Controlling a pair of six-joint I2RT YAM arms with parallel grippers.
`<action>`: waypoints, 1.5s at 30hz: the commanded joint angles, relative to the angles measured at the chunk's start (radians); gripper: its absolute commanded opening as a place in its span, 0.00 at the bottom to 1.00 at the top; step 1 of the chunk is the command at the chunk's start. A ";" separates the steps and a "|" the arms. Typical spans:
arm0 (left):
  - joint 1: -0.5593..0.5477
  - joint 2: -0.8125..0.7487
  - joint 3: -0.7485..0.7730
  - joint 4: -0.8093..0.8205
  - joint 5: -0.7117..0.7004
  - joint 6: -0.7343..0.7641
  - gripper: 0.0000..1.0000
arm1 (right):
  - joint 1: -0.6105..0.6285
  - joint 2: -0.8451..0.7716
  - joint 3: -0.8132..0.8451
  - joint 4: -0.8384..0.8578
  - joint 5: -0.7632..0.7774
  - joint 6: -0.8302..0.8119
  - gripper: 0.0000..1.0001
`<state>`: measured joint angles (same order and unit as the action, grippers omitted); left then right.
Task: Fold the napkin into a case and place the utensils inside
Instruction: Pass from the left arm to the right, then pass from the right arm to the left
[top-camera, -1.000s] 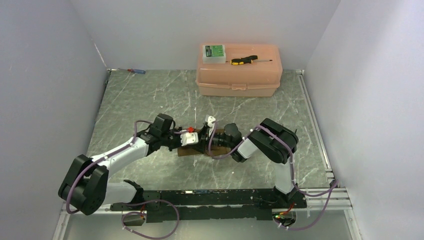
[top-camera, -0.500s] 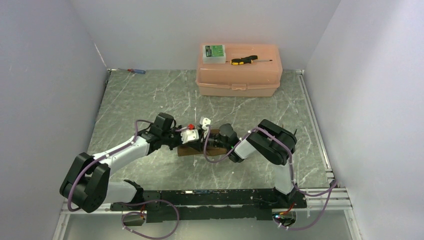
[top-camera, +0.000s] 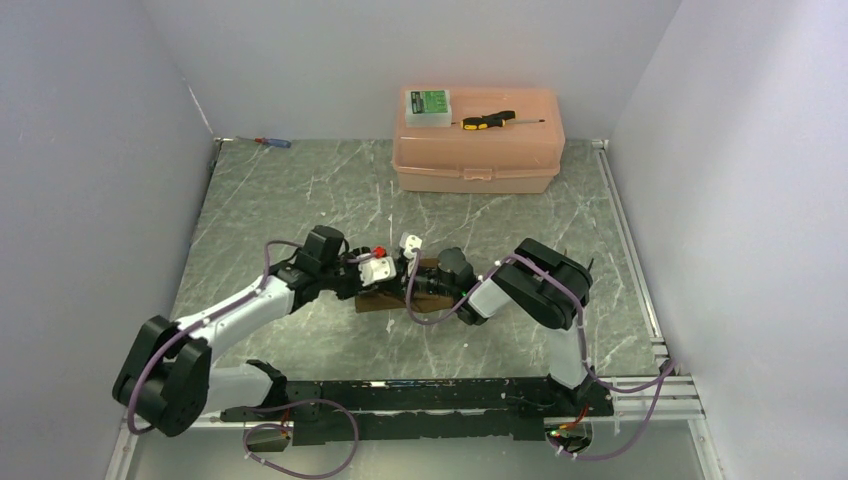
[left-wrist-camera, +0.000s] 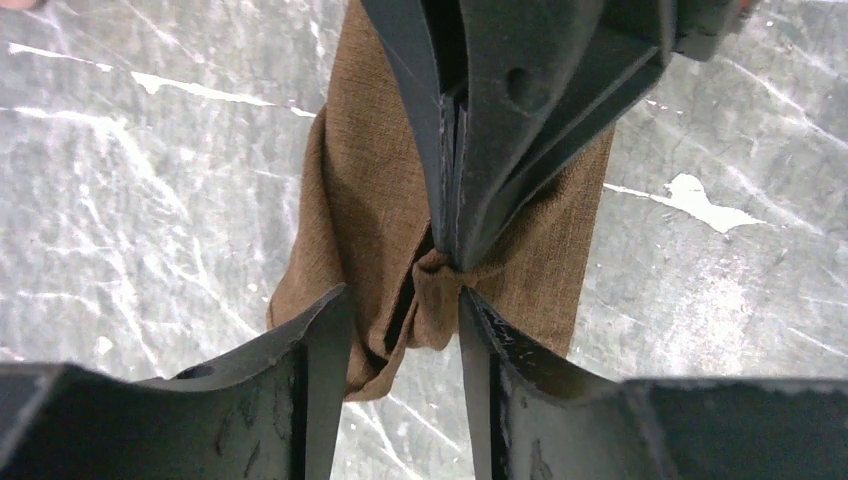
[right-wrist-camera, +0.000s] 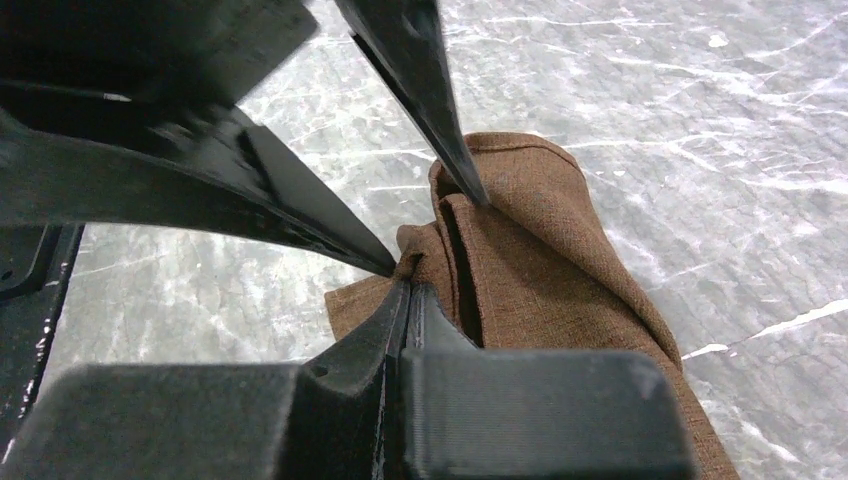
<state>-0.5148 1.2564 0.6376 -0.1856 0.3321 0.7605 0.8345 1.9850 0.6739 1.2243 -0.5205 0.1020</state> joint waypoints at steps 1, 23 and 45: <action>-0.002 -0.119 -0.023 -0.015 -0.011 0.047 0.54 | -0.014 0.025 0.020 0.069 0.008 0.028 0.00; -0.001 0.049 -0.018 -0.304 0.216 0.500 0.35 | -0.051 0.040 -0.007 0.149 -0.039 0.112 0.00; -0.001 0.109 -0.075 -0.171 0.064 0.536 0.36 | -0.070 0.065 -0.016 0.215 -0.118 0.188 0.00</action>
<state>-0.5140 1.3308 0.5938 -0.3996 0.4652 1.2678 0.7696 2.0323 0.6586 1.3571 -0.5980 0.2615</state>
